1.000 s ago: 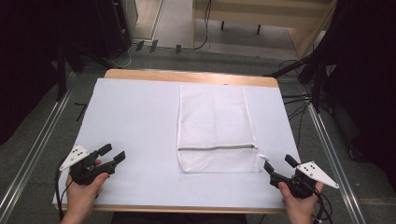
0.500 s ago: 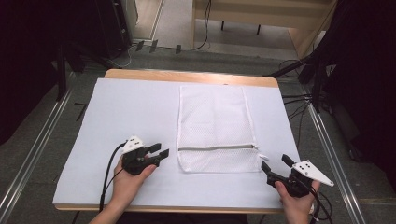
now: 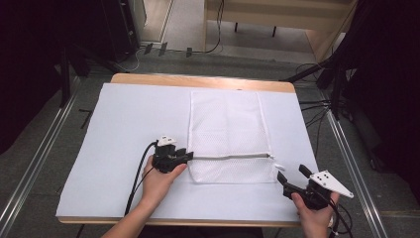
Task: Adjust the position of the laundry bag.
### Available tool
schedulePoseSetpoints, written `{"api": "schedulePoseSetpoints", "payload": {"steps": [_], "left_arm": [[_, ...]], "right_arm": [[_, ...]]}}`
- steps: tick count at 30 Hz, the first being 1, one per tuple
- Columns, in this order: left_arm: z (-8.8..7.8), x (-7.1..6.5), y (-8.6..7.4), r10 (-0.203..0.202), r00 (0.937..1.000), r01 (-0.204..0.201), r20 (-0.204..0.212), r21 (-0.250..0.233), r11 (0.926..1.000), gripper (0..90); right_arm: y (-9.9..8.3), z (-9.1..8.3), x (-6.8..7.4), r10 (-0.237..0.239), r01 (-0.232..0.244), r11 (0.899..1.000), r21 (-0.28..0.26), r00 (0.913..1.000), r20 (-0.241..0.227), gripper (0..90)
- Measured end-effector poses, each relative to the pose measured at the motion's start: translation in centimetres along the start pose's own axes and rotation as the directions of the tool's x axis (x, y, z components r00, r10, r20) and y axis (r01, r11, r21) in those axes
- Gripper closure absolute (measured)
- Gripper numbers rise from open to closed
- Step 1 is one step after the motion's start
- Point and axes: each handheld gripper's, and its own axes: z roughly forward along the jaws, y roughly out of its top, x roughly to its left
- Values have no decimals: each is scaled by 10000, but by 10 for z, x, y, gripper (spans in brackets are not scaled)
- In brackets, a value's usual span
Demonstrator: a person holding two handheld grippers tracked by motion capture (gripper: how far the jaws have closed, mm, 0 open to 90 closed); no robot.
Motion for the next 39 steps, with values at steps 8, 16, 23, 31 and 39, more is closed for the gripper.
{"api": "schedulePoseSetpoints", "payload": {"steps": [8,16,23,31,39], "left_arm": [[6,-8,2,294,9986,-286,-433,188,9994,794],[3,-6,3,168,9967,-169,-794,-4,9999,610],[7,-19,0,974,9875,-976,-1237,44,9952,622],[8,-17,1,1305,9887,-1284,-741,317,9912,900],[-1,-6,1,755,9970,-752,-173,217,9969,900]], "right_arm": [[-1,3,2,-53,53,9999,114,10000,-27,154],[-1,3,1,10,-11,10000,79,10000,34,156],[0,4,2,-57,57,9999,104,10000,12,158],[-1,5,3,-89,88,9998,192,10000,38,162],[-1,3,1,-48,47,9999,129,9999,117,164]]}}
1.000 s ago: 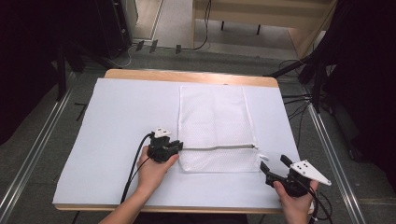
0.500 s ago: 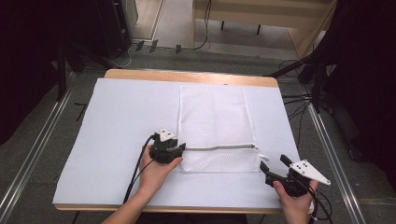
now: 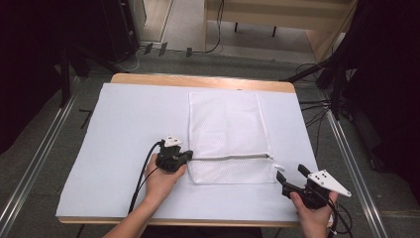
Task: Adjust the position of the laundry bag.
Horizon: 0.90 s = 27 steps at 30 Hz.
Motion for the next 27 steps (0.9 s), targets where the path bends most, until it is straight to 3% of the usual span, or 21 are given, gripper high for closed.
{"api": "schedulePoseSetpoints", "payload": {"steps": [12,18,22,27], "left_arm": [[-34,23,-15,-215,9997,212,-98,-253,9995,900],[-61,45,-29,-493,9983,483,-324,-311,9983,900],[-73,49,-35,-570,9978,561,-345,-277,9980,900],[-86,51,-48,-393,9981,382,-483,-229,9990,900]], "right_arm": [[-1,1,3,-67,68,9999,76,10000,-53,166],[0,2,10,-135,136,9999,96,9997,-190,166],[0,4,15,-288,291,9995,109,9992,-290,166],[1,5,22,-427,433,9990,127,9981,-447,166]]}}
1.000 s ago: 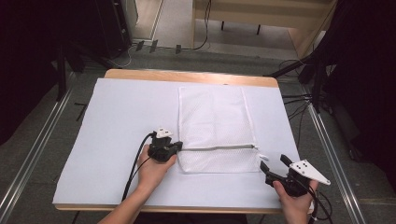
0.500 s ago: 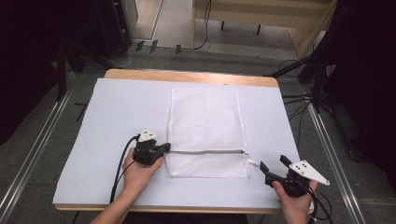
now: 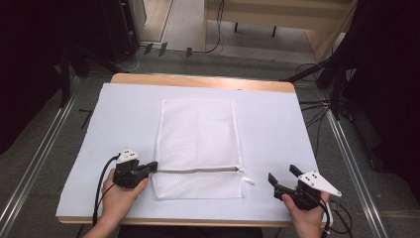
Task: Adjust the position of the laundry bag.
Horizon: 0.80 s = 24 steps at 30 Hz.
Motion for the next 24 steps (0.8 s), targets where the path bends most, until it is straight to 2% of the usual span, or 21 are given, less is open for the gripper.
{"api": "schedulePoseSetpoints", "payload": {"steps": [2,5,8,9,12,13,16,18,19,20,21,23,24], "left_arm": [[-2,5,-4,-36,9999,36,-104,-11,10000,900],[-2,11,-7,-299,9995,299,28,-40,9995,900],[-2,11,-7,-278,9996,278,6,-51,9996,900],[-3,11,-7,-231,9997,232,20,-51,9997,900],[-3,11,-8,274,9994,-274,195,-39,9996,884],[-4,11,-8,384,9991,-382,200,-105,9992,826],[-8,9,-6,896,9953,-874,362,-600,9944,563],[-14,9,-3,1146,9926,-1105,408,-931,9895,450],[-14,9,-3,1146,9926,-1105,408,-931,9895,406],[-20,10,-1,1036,9937,-969,436,-1344,9862,382],[-20,10,-1,1036,9937,-969,436,-1344,9862,371],[-26,12,1,796,9945,-666,674,-1763,9821,344],[-28,12,1,735,9943,-579,768,-1890,9803,337]], "right_arm": [[1,0,2,7,-7,10000,-15,10000,-13,166],[2,-2,3,-45,44,10000,-78,10000,-78,166],[2,-3,4,-30,30,10000,-87,10000,-90,166],[1,-3,4,0,-1,10000,-87,9999,-106,166],[1,-2,4,-9,7,10000,-63,9998,-179,174],[2,-2,5,-15,14,10000,-85,9998,-202,175],[3,-2,10,-15,11,10000,-88,9991,-412,179],[5,-1,14,89,-97,9999,-108,9978,-662,180],[5,-1,14,89,-97,9999,-108,9978,-662,180],[8,-1,17,333,-360,9991,-222,9933,-1107,182],[8,-1,17,333,-360,9991,-222,9933,-1107,182],[11,-1,21,433,-472,9985,-263,9903,-1317,181],[11,0,23,329,-370,9989,-284,9904,-1341,182]]}}
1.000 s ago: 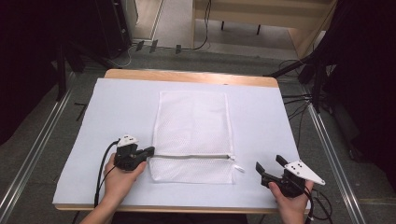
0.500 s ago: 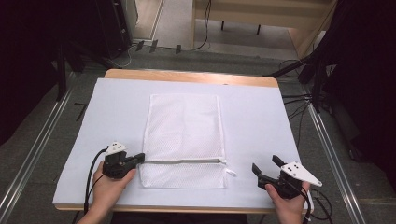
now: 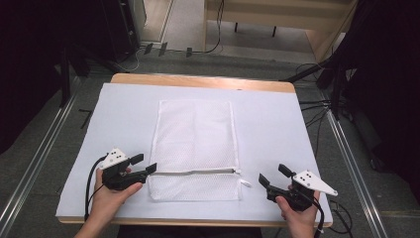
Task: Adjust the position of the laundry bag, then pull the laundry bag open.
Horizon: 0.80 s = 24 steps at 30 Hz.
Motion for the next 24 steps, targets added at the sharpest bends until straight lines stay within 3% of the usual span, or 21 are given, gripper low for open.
{"api": "schedulePoseSetpoints", "payload": {"steps": [5,10,13,14,21,24], "left_arm": [[-3,-5,5,-195,9995,206,241,-485,9986,346],[0,-13,7,-186,9988,205,453,-405,9990,379],[4,-20,7,-196,9981,209,591,-211,9996,395],[8,-24,7,-134,9976,146,681,-172,9997,413],[18,-34,9,119,9966,-126,821,82,9999,463],[24,-41,10,155,9943,-175,1058,174,9997,480]], "right_arm": [[-3,8,13,-373,364,9991,229,9985,405,254],[-4,14,19,-508,492,9982,353,9978,437,304],[-8,23,22,-473,464,9969,633,9988,131,340],[-12,29,25,-476,464,9935,1036,9988,87,344],[-17,39,29,-444,461,9868,1554,9989,-147,402],[-21,48,32,-370,462,9808,1895,9980,-517,424]]}}
